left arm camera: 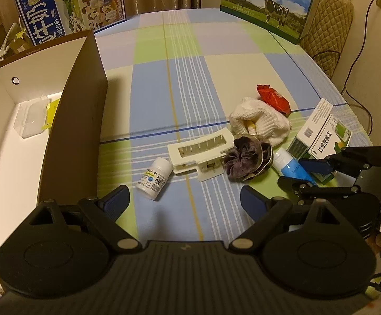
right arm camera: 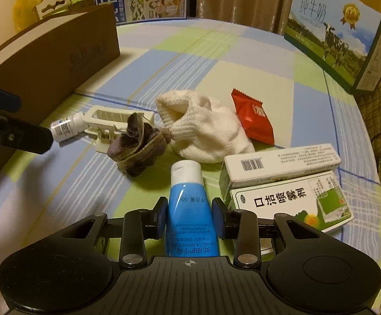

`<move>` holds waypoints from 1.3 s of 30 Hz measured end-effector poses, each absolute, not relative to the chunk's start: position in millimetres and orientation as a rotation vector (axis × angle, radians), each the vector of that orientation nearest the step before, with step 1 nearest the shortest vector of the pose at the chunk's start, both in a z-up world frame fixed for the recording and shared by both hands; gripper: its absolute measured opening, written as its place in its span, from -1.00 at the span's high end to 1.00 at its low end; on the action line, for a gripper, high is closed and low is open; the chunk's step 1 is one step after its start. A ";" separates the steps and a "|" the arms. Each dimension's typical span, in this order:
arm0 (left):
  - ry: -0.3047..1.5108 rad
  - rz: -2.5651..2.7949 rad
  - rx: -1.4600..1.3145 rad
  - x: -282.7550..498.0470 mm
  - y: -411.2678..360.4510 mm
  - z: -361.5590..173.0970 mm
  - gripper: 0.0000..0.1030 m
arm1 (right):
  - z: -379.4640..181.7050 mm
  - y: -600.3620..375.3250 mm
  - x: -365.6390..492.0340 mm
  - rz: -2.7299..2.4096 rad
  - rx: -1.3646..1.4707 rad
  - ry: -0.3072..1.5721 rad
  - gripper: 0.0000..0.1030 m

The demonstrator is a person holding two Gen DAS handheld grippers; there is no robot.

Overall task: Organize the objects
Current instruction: 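Grasp the blue tube with the right tool while the left tool approaches the white pill bottle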

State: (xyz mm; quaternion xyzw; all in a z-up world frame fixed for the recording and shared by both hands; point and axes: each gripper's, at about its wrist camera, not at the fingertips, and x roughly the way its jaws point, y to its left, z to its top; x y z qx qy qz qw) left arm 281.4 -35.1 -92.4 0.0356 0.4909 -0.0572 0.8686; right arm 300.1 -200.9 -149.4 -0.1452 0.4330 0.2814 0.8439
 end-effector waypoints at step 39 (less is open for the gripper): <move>1.323 -0.259 0.437 359.6 -35.8 -150.8 0.37 | -104.7 -274.2 272.3 0.510 0.005 0.936 0.38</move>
